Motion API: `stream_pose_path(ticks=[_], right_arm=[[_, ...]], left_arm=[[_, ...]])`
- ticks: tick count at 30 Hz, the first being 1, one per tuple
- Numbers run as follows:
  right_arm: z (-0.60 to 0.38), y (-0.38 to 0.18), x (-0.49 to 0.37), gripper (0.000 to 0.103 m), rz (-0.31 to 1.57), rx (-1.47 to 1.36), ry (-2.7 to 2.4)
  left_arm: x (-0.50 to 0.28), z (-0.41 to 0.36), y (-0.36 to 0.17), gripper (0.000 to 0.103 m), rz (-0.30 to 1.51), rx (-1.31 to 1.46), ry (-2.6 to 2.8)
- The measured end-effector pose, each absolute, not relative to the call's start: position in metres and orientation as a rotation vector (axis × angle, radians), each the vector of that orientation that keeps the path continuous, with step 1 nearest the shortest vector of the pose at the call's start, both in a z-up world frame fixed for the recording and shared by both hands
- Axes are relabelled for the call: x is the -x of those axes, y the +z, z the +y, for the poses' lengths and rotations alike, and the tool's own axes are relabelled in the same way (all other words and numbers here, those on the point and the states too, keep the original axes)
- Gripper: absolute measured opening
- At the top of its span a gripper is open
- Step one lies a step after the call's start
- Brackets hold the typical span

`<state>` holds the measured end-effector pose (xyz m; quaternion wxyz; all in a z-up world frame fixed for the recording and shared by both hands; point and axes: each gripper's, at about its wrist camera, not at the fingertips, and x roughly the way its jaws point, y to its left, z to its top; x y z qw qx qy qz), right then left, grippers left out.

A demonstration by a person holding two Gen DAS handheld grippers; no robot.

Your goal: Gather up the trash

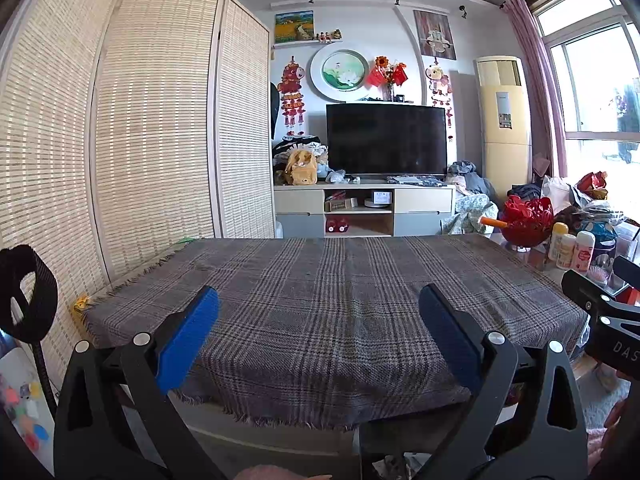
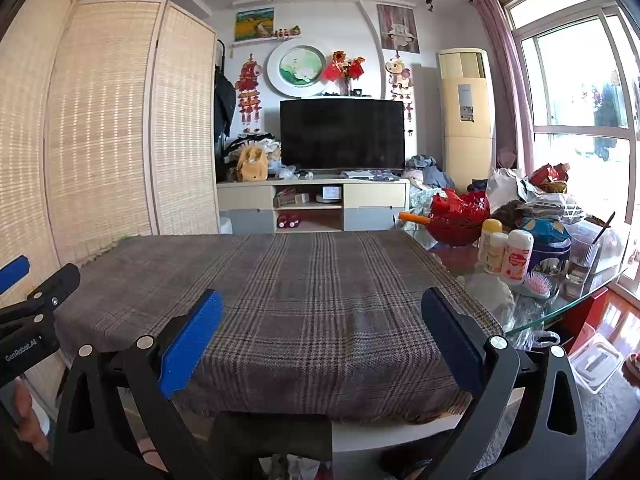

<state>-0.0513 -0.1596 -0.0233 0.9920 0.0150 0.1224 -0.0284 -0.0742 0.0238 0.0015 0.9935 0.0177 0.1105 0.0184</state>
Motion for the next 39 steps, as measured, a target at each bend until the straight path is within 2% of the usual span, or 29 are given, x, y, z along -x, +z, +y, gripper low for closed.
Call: stream_pose_path(ticks=[39], right_arm=[[-0.1632, -0.0244, 0.0479, 0.100, 0.260, -0.033, -0.057]], left_arm=[[0.0714, 0.0239, 0.0008, 0.095, 0.235, -0.032, 0.033]])
